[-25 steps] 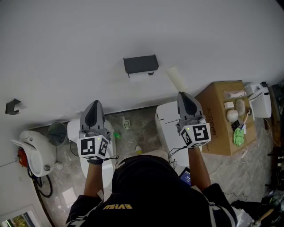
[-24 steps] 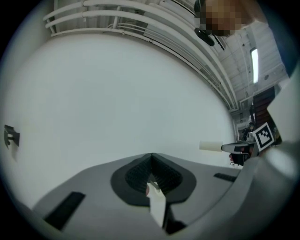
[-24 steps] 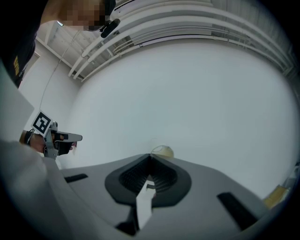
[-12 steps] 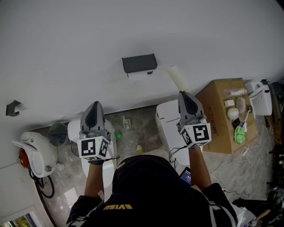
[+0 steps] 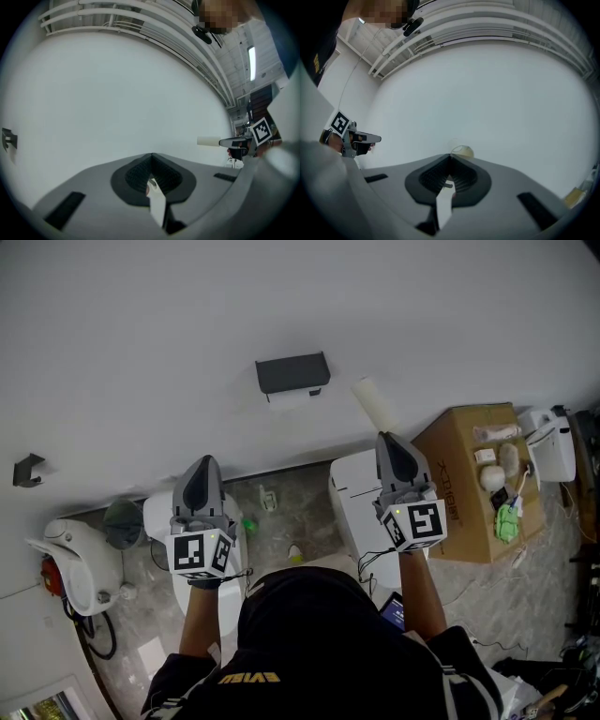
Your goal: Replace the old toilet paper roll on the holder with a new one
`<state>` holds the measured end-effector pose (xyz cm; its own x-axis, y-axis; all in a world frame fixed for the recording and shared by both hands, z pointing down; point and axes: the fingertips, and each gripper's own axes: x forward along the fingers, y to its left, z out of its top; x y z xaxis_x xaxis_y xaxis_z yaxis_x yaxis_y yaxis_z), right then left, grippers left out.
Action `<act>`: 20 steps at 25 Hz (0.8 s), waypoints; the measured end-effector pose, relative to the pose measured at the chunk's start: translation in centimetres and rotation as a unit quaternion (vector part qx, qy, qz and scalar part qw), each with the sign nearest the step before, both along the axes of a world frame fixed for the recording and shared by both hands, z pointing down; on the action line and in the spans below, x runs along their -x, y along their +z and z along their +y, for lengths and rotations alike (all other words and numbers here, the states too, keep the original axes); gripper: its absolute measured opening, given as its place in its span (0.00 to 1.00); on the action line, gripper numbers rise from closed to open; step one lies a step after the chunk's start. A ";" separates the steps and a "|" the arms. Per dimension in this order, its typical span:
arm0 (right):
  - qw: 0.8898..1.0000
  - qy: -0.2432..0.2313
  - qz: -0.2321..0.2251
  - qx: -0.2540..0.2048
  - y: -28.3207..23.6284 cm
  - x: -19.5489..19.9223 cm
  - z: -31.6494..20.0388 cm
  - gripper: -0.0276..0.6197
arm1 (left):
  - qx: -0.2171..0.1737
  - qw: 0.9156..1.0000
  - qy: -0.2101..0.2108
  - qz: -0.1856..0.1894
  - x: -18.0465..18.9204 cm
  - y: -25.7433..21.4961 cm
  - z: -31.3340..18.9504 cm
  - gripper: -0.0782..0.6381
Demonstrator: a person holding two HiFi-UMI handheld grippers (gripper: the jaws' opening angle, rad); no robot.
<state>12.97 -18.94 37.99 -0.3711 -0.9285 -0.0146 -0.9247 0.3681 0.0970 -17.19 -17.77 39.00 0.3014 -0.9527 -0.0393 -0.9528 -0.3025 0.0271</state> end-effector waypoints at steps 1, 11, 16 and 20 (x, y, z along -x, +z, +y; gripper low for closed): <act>1.000 -0.001 0.002 -0.001 0.0 0.0 0.0 0.04 | 0.000 1.000 0.000 0.000 -0.1 0.0 0.0 0.12; 1.000 -0.007 0.004 -0.004 -0.2 -0.2 0.6 0.04 | 0.004 1.000 0.002 0.003 -0.5 0.2 0.4 0.12; 1.000 -0.014 -0.003 -0.006 -0.5 -0.3 0.8 0.04 | 0.003 1.000 0.010 -0.008 -1.1 0.3 0.6 0.12; 1.000 -0.006 -0.008 -0.004 -0.3 -0.9 0.8 0.04 | 0.005 1.000 0.011 -0.009 -1.2 0.5 0.5 0.12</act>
<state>13.82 -18.13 37.73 -0.3820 -0.9237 -0.0290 -0.9217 0.3785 0.0853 -15.98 -17.23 39.48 0.3224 -0.9463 -0.0246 -0.9464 -0.3228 0.0132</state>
